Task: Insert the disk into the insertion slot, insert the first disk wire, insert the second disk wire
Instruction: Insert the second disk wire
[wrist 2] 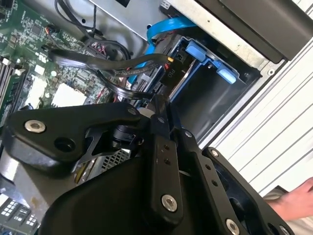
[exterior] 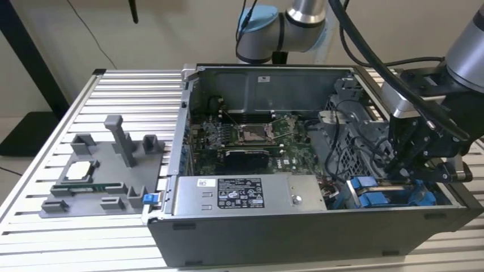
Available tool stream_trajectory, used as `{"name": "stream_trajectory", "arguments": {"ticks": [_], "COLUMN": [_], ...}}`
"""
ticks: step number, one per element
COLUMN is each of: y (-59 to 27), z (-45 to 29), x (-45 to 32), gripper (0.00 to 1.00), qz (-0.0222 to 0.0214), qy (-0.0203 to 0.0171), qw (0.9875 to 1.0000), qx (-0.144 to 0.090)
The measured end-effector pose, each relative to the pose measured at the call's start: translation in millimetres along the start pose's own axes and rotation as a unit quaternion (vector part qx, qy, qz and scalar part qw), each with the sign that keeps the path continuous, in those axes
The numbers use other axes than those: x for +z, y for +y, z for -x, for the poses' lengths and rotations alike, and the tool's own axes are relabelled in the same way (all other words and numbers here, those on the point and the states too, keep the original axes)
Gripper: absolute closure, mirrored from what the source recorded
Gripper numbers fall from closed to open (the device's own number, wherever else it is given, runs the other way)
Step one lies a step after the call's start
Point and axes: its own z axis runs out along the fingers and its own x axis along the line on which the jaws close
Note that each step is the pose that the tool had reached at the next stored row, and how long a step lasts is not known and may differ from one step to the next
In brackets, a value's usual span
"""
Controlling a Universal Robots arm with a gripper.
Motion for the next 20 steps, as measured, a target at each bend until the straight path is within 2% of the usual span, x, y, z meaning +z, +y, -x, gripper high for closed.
{"name": "stream_trajectory", "arguments": {"ticks": [20], "y": [-0.3], "z": [0.4], "x": [6.2], "gripper": [1.00], "qz": [-0.0025], "qy": [-0.0087], "qw": [1.0000], "qx": [0.000]}}
